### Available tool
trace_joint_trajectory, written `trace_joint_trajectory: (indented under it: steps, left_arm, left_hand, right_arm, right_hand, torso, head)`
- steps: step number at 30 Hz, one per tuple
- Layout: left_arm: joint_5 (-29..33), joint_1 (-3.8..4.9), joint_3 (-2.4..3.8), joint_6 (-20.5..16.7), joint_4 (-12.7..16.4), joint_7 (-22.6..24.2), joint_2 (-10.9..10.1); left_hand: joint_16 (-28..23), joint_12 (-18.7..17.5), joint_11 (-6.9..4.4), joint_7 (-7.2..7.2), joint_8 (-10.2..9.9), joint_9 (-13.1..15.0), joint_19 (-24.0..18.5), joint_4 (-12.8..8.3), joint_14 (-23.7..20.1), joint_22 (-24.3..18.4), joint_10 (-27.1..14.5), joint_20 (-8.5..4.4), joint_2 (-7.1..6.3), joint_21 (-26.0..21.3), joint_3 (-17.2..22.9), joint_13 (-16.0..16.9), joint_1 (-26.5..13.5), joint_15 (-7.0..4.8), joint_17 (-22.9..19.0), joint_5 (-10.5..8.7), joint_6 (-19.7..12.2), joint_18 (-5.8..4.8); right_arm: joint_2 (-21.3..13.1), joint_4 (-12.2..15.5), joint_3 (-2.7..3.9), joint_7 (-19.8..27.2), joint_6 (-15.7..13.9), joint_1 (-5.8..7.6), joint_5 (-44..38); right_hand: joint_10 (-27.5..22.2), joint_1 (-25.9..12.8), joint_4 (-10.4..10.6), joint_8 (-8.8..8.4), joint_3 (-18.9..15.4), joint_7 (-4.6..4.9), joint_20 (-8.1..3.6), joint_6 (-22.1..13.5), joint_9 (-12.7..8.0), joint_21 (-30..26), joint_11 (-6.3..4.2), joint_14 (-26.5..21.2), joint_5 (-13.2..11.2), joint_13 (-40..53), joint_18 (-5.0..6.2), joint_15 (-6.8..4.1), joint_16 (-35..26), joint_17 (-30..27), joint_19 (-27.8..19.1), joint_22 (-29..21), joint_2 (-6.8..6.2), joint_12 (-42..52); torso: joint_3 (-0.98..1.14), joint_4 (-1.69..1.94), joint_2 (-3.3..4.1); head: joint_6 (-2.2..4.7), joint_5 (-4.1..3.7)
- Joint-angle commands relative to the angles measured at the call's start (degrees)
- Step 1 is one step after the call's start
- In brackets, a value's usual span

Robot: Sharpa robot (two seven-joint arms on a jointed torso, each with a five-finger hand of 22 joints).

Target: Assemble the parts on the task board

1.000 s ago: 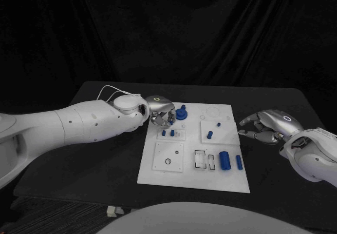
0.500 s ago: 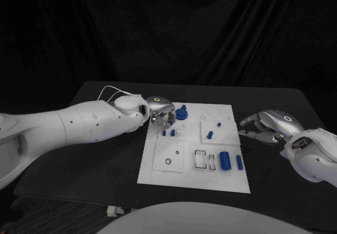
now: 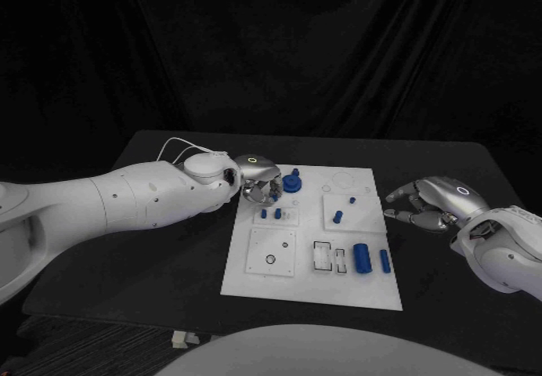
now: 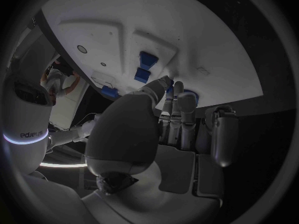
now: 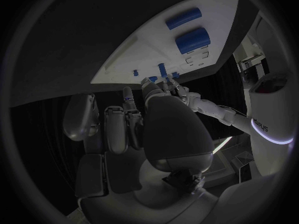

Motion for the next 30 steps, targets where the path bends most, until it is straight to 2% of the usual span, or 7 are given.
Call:
trace_joint_trajectory:
  steps: [1, 5, 15, 19, 25, 28, 30]
  left_arm:
    - [-0.1, -0.25, -0.10, 1.1, -0.1, -0.2, 0.0]
    - [-0.1, -0.26, -0.10, 0.7, -0.3, -0.4, 0.0]
    - [-0.1, -0.27, -0.10, -2.5, -0.6, -0.3, -0.8]
    - [-0.1, -0.26, -0.10, -4.5, -0.6, 0.2, -1.7]
    - [-0.1, -0.07, -0.10, -8.4, -0.1, 0.9, -4.2]
    - [1.7, 0.27, -0.09, -11.2, 0.7, 1.9, -6.1]
    - [6.6, 0.72, -0.09, -13.3, 1.5, 4.0, -7.7]
  left_hand:
    - [-0.5, -1.1, 0.42, -1.70, -1.0, -2.1, 1.4, 0.3, -0.8, 12.8, 0.1, 0.06, -0.82, -0.6, 0.2, -0.6, -0.6, 0.03, -0.9, -2.40, -5.5, -0.39]
    - [-0.7, -2.6, 0.82, -3.33, -1.0, -4.0, 1.1, 1.1, -1.2, 12.6, -0.4, 0.23, -1.85, -1.0, 0.1, -1.3, -1.3, 0.34, -1.7, -5.03, -11.3, -0.30]
    - [-0.5, -3.5, 1.10, -5.14, -0.9, -6.5, 1.0, 2.6, -1.4, 12.6, -0.3, 0.37, -2.49, -1.1, -1.2, -1.3, -1.6, 0.58, -2.3, -6.92, -17.6, -0.28]
    - [-1.2, -3.4, 1.07, -5.15, -0.8, -6.6, 0.6, 2.7, -2.1, 12.4, -0.2, 0.38, -2.54, -1.8, -1.3, -1.3, -1.6, 0.58, -3.7, -7.02, -17.5, -0.11]
    - [-6.6, -3.5, 0.89, -4.69, 0.1, -7.1, -3.3, 3.9, -8.2, 10.8, -0.1, 0.88, -2.60, -7.0, -2.1, -0.8, -0.9, 0.97, -11.6, -7.26, -14.8, 1.00]
    - [-9.4, -4.9, 1.53, -4.05, 0.5, -7.6, -11.6, 5.1, -14.0, 7.9, -3.8, 1.72, -2.85, -17.2, -2.9, -0.5, -0.6, 1.90, -12.5, -7.39, -12.5, 2.88]
    - [-10.8, -5.5, 1.79, -4.09, 0.8, -7.8, -16.2, 5.5, -17.3, 6.6, -6.6, 2.13, -2.91, -22.6, -3.3, -0.4, 0.0, 2.39, -12.4, -7.36, -11.2, 3.70]
  right_arm:
    - [0.0, 0.1, 0.03, -0.4, -0.3, -0.15, -0.4]
    - [-0.1, 0.1, 0.03, -0.4, -0.3, -0.15, -0.4]
    - [-0.4, 0.2, 0.03, -0.3, -0.6, -0.15, -0.4]
    - [-0.7, 0.4, 0.03, -0.3, -0.8, -0.13, -0.4]
    - [-1.7, 1.6, 0.05, -0.8, -1.3, 0.01, -0.4]
    - [-2.2, 2.4, 0.06, -1.1, -1.5, 0.81, -0.4]
    - [-2.6, 3.0, 0.06, -1.2, -1.6, 1.75, -0.4]
  right_hand:
    - [2.5, 0.3, 0.3, -0.33, 0.1, 0.12, -0.07, 0.3, -0.1, -0.4, -0.15, 4.2, 0.2, 9.8, 0.69, -0.03, -0.3, 6.4, -0.4, 8.8, 0.12, -0.4]
    - [2.5, 0.3, 0.3, -0.35, 0.1, 0.13, -0.07, 0.3, -0.1, -0.4, -0.15, 4.2, 0.2, 9.8, 0.69, -0.03, -0.4, 6.4, -0.4, 8.8, 0.09, -0.4]
    - [2.5, 0.2, 0.4, -0.41, 0.0, 0.15, -0.07, 0.3, -0.1, -0.5, -0.13, 4.2, 0.1, 9.8, 0.70, -0.02, -0.4, 6.4, -0.4, 8.8, -0.04, -0.4]
    - [2.4, 0.2, 0.4, -0.43, 0.0, 0.15, -0.07, 0.3, -0.1, -0.5, -0.13, 4.2, 0.1, 9.7, 0.70, -0.02, -0.4, 6.4, -0.4, 8.8, -0.08, -0.5]
    - [2.2, 0.4, 0.3, -0.48, 0.0, 0.12, -0.08, 0.3, -0.1, 1.0, -0.16, 4.4, 0.1, 9.2, 0.43, -0.03, 0.7, 7.4, 0.0, 9.1, -0.20, -1.0]
    - [1.8, 0.8, 0.1, -0.61, 0.1, 0.10, -0.13, 0.3, -0.1, 2.3, -0.21, 4.6, 0.3, 8.5, 0.19, -0.08, 1.1, 7.8, 0.5, 9.5, -0.29, -1.7]
    - [0.4, 1.5, -0.1, -0.73, 0.3, 0.04, -0.23, 0.5, -0.2, 2.8, -0.31, 4.4, 1.0, 6.4, 0.14, -0.19, 0.2, 6.8, 0.8, 9.6, -0.32, -4.0]
  torso:
    - [0.00, 0.00, 0.01]
    - [0.01, 0.00, 0.01]
    - [-0.02, 0.01, 0.01]
    - [-0.03, 0.03, 0.02]
    - [-0.04, 0.02, 0.01]
    - [-0.09, 0.04, 0.04]
    - [-0.15, 0.10, 0.09]
  head:
    - [-0.01, 0.05]
    - [-0.01, -0.02]
    - [-0.01, 0.06]
    - [-0.01, 0.15]
    - [-0.01, 0.21]
    - [-0.01, 0.33]
    - [-0.01, 0.28]
